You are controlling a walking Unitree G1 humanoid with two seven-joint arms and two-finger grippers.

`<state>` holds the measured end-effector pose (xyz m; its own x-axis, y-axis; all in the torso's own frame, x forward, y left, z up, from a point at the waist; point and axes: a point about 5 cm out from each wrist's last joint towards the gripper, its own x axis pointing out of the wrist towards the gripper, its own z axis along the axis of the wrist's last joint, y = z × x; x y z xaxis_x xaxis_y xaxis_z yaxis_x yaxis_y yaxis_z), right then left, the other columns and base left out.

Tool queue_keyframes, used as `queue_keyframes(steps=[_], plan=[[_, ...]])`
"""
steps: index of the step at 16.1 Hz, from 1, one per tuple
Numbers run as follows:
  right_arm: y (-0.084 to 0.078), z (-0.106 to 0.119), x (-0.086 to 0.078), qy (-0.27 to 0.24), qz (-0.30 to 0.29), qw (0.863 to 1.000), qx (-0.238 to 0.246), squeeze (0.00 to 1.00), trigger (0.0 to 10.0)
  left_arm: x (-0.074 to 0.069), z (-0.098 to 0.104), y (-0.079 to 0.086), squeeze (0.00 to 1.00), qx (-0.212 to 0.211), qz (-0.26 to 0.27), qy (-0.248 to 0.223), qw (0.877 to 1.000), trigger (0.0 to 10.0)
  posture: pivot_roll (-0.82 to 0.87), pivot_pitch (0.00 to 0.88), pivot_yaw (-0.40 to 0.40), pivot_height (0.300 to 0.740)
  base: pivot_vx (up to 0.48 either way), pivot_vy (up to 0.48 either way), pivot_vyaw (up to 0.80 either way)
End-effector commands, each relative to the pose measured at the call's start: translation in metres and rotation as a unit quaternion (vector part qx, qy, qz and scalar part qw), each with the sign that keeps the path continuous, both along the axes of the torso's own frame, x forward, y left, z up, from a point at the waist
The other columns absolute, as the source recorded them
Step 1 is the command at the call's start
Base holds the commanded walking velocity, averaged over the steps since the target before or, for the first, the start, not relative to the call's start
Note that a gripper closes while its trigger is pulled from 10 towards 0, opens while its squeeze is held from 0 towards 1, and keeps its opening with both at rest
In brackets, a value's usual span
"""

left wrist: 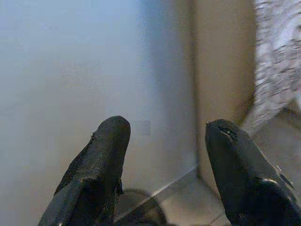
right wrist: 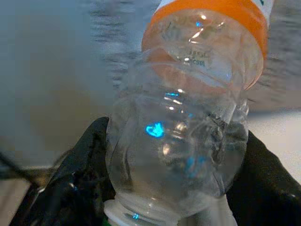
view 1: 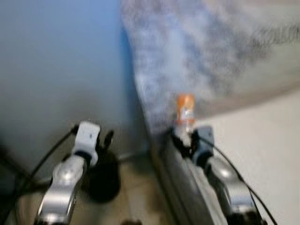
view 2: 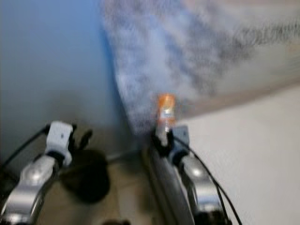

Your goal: Clean up the room

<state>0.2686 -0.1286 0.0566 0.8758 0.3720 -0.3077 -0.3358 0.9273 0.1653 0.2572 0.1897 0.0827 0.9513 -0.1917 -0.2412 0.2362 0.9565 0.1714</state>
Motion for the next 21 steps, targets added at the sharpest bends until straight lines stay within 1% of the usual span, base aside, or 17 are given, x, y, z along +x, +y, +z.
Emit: queue_keyframes(steps=[1,4,6,8,12,13,15,17,20,21], plan=[[-0.005,0.004,0.003,-0.005,-0.007,1.0,-0.002,0.0,10.0,-0.002,0.0,0.001,0.0,0.004,0.006,-0.004,1.0,10.0,0.12,0.0,0.037,0.74,0.0,0.0,0.8],[-0.002,0.003,0.004,-0.003,0.01,1.0,-0.009,0.0,10.0,-0.003,0.0,0.0,0.0,-0.006,0.006,-0.005,1.0,10.0,0.13,0.0,0.024,0.74,0.0,0.0,0.8],[-0.002,0.002,0.005,-0.003,0.018,1.0,-0.019,0.0,10.0,-0.004,0.0,-0.001,0.0,-0.007,0.005,-0.005,1.0,10.0,0.14,0.0,0.018,0.74,0.277,0.0,0.66],[-0.004,0.002,0.007,-0.002,0.007,1.0,-0.02,0.0,10.0,-0.005,0.0,-0.001,0.0,-0.007,0.004,-0.006,1.0,10.0,0.14,0.0,0.017,0.74,0.336,0.0,0.0],[-0.011,-0.001,0.012,-0.004,0.004,0.999,-0.047,0.0,10.0,-0.005,0.0,0.0,0.0,0.004,-0.01,0.0,1.0,10.0,0.13,0.0,0.03,0.74,0.375,0.0,0.0],[-0.011,-0.002,0.013,-0.004,0.009,0.998,-0.059,0.0,10.0,-0.004,0.0,-0.001,0.0,0.006,-0.013,-0.001,1.0,10.0,0.13,0.0,0.032,0.74,0.386,0.0,0.0],[-0.006,-0.003,0.012,-0.011,0.036,0.996,-0.08,0.0,10.0,-0.003,0.0,-0.002,0.0,0.007,-0.018,-0.001,1.0,10.0,0.13,0.0,0.032,0.74,0.392,0.0,0.0],[-0.005,-0.005,0.013,-0.01,0.044,0.995,-0.091,0.0,10.0,-0.003,0.002,-0.003,0.0,0.009,-0.022,-0.002,1.0,10.0,0.13,0.0,0.028,0.74,0.388,0.0,0.8],[-0.008,-0.008,0.015,-0.008,0.049,0.993,-0.108,0.0,10.0,-0.004,0.001,-0.002,0.0,0.016,-0.027,-0.002,1.0,10.0,0.14,0.0,0.023,0.74,0.387,0.0,0.8],[-0.009,-0.009,0.016,-0.006,0.048,0.993,-0.109,0.0,10.0,-0.004,0.001,-0.002,0.0,0.017,-0.029,-0.001,0.999,10.0,0.14,0.0,0.023,0.74,0.39,0.0,0.0]])
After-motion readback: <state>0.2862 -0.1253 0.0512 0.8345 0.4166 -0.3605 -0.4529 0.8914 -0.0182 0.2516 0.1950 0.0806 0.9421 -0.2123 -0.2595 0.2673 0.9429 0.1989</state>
